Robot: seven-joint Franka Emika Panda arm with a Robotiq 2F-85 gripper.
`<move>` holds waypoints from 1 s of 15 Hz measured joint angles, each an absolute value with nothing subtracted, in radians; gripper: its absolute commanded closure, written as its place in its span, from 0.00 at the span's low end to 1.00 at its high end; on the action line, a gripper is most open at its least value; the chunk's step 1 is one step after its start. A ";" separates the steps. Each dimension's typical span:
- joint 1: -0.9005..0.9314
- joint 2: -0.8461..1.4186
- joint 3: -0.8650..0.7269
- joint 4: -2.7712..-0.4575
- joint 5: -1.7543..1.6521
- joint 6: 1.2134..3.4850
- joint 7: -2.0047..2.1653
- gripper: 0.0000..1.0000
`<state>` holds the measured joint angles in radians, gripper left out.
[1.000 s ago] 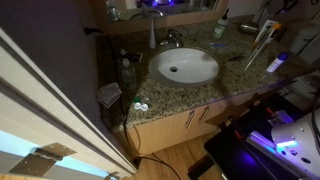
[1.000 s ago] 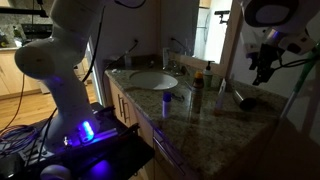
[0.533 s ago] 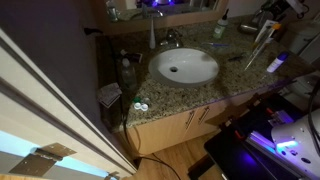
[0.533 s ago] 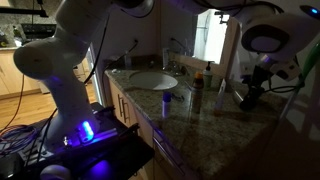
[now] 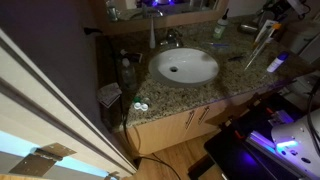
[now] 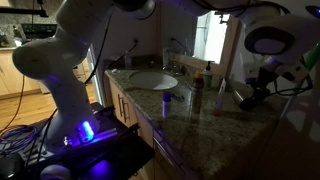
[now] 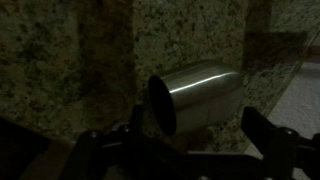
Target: Open the tap, wet the toothbrush, put it back and close the tap
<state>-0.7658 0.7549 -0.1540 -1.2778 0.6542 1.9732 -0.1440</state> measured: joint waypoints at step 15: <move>-0.784 0.846 -0.109 -1.240 0.756 2.084 -0.166 0.00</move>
<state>-0.7840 0.8462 -0.1087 -1.2397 0.7562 2.0837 -0.1655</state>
